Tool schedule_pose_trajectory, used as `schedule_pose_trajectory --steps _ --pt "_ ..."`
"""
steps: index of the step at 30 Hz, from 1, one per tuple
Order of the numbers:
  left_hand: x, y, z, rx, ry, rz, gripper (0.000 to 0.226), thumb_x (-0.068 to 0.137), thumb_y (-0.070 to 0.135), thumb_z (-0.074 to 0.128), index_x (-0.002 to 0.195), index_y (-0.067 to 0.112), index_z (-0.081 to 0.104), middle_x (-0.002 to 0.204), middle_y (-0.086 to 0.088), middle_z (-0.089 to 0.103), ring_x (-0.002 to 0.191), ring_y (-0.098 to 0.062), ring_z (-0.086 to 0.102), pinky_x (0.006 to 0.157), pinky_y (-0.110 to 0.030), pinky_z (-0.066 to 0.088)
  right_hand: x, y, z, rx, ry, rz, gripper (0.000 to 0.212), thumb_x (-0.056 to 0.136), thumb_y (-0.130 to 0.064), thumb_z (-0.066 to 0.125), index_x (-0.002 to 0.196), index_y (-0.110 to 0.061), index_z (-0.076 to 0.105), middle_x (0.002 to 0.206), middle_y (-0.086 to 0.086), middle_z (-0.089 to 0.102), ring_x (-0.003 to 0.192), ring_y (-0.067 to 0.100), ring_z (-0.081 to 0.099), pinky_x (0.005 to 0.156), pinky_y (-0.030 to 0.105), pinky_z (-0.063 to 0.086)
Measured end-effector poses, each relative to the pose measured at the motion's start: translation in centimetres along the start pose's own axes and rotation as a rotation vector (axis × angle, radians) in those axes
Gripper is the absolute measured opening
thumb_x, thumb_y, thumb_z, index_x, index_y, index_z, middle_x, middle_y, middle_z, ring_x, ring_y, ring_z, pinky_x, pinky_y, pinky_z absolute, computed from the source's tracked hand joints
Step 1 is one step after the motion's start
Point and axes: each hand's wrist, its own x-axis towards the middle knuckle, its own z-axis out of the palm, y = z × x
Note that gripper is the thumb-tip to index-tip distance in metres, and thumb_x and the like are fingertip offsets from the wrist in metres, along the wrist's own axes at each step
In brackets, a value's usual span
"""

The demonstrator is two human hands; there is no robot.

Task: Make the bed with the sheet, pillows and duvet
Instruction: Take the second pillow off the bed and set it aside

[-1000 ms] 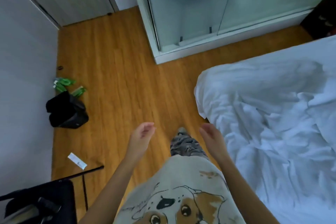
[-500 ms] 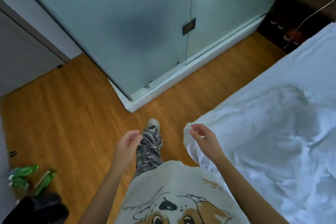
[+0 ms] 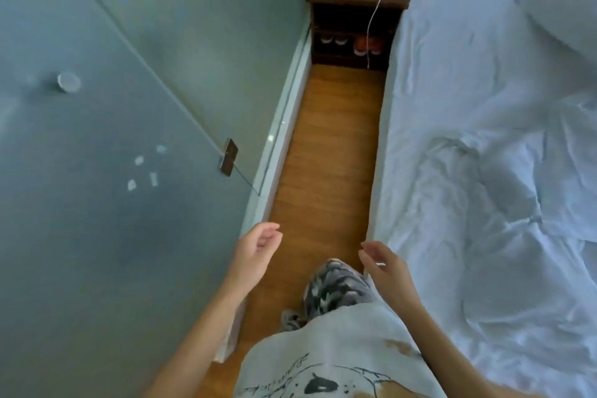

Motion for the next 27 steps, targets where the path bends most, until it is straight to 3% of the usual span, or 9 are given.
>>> schedule_pose_trajectory --steps 10,14,18,23,27 --pt "24.7 9.2 2.7 0.061 -0.150 -0.013 0.010 0.095 0.028 0.058 0.100 0.037 0.058 0.104 0.009 0.067 0.100 -0.008 0.063 0.095 -0.031 0.052 21.9 -6.8 -5.7 0.047 0.128 0.071 0.022 0.096 -0.026 0.056 0.116 -0.018 0.061 0.094 -0.008 0.063 0.090 0.010 0.061 0.079 0.021 0.047" --pt "34.1 16.7 3.9 0.004 -0.123 -0.017 0.010 0.096 0.026 0.057 0.101 0.034 0.059 0.102 0.009 0.068 0.098 -0.006 0.064 0.094 -0.030 0.052 32.3 -11.4 -12.2 0.076 0.142 0.063 0.022 0.096 -0.027 0.056 0.115 -0.020 0.062 0.093 -0.012 0.062 0.089 0.004 0.059 0.076 0.017 0.044" --pt "43.2 23.5 4.1 0.004 -0.130 0.034 0.011 0.095 0.025 0.058 0.103 0.034 0.060 0.105 0.007 0.069 0.101 -0.008 0.064 0.093 -0.027 0.050 40.9 -16.6 -18.3 0.083 0.182 0.037 0.021 0.096 -0.028 0.055 0.115 -0.020 0.061 0.098 -0.008 0.064 0.092 0.009 0.059 0.070 0.011 0.040" --pt "55.5 29.6 4.9 0.019 -0.146 0.059 0.011 0.095 0.024 0.059 0.101 0.033 0.060 0.106 0.001 0.069 0.102 -0.014 0.064 0.094 -0.033 0.050 50.2 -20.2 -23.2 0.090 0.201 0.067 0.027 0.097 -0.030 0.054 0.121 -0.019 0.059 0.104 -0.007 0.063 0.096 0.009 0.060 0.079 0.016 0.043" --pt "67.0 34.2 7.2 0.081 -0.265 0.101 0.011 0.095 0.024 0.058 0.102 0.033 0.060 0.106 0.002 0.069 0.101 -0.015 0.064 0.091 -0.033 0.051 58.0 -20.8 -26.3 0.145 0.306 0.172 0.027 0.097 -0.032 0.053 0.122 -0.021 0.058 0.105 -0.010 0.062 0.096 0.007 0.058 0.082 0.020 0.045"
